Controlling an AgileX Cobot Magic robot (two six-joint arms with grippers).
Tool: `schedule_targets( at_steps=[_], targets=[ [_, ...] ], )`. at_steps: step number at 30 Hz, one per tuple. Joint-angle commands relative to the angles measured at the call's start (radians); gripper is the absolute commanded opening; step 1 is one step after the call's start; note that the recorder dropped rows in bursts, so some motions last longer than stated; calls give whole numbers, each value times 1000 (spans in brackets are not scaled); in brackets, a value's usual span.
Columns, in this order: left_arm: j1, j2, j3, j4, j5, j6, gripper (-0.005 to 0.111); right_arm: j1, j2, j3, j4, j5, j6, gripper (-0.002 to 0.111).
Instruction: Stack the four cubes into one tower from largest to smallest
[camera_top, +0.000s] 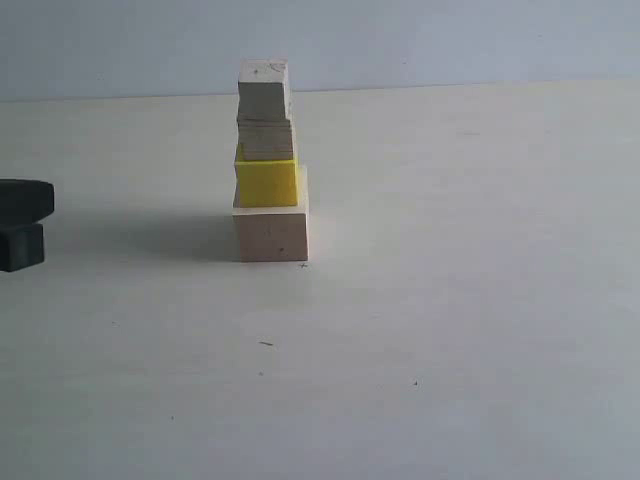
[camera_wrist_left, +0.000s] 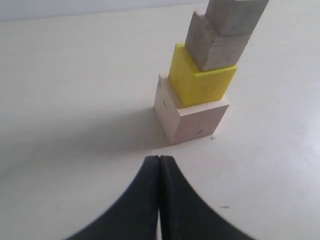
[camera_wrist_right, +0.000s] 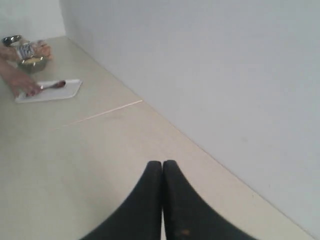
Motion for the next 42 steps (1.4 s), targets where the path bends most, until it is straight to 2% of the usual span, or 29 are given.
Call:
schedule_targets(
  at_steps=[1,7,12,16,20,22,26,31,38,42],
  targets=[
    [-1,3,4,78,-120,0,0,-15,-68,3,-11,86,185,0],
    [-1,3,-114,98,-58,-11,0,-15,-212,117,-11,367,205,0],
    [2,3,-247,194,-44,-7,0,-15,-374,243,-11,508,100,0],
    [63,3,-342,209,-44,-7,0,-15,-521,323,-11,581,19,0],
    [155,-3,-410,224,-56,-1,0,-15,-686,365,-11,667,0,0],
    [177,-26,-416,245,-105,-1,0,-15,-779,384,-11,682,-26,0],
    [177,-108,-416,270,-186,-1,0,-15,-948,425,-11,689,-32,0],
    [177,-236,-416,309,-197,-1,0,-15,-1134,492,-11,754,-32,0],
    [181,-389,-416,412,-51,-4,0,-15,-1276,582,-11,765,-79,0],
    [218,-450,-416,456,65,-4,0,-15,-1313,631,-11,762,-78,0]
  ],
)
